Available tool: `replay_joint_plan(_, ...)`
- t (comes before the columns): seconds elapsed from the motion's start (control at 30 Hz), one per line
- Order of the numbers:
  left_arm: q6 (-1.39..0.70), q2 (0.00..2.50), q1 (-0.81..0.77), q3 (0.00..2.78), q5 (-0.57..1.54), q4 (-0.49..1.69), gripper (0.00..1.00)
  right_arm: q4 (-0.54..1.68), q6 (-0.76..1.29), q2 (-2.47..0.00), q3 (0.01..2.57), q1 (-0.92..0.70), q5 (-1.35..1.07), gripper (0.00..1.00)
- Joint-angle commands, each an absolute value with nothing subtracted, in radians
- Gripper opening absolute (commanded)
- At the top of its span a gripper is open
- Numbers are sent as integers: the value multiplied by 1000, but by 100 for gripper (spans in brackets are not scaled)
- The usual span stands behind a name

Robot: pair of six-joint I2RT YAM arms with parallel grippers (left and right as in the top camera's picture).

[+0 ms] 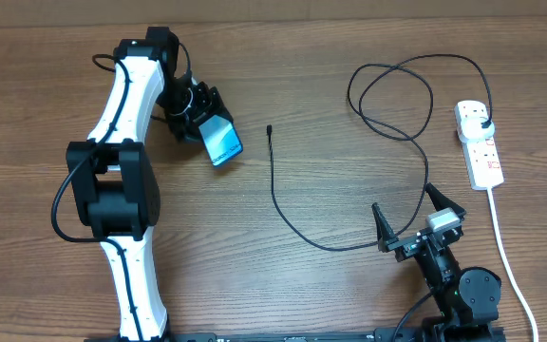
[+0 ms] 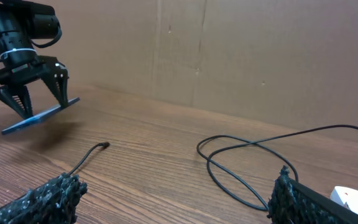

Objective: Plug charger to phone and switch on socket
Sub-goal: 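Lift the phone with left gripper and tilt it upright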

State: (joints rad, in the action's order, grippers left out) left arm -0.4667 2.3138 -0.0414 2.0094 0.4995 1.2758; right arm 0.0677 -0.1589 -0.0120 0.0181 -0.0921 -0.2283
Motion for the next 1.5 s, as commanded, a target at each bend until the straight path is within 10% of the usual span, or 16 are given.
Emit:
replay_joint_plan(0.0, -553, 2319, -43, 2041, 637, 1280, 66, 62, -162, -3, 8, -89, -222, 100)
replay_joint_plan(0.33, -672, 2319, -43, 2041, 735, 1290, 44, 62, -162, -3, 8, -89, -222, 100)
replay_joint_plan(1.47, -731, 2319, -45, 2041, 829, 1407, 41, 62, -162, -3, 8, -89, -222, 100)
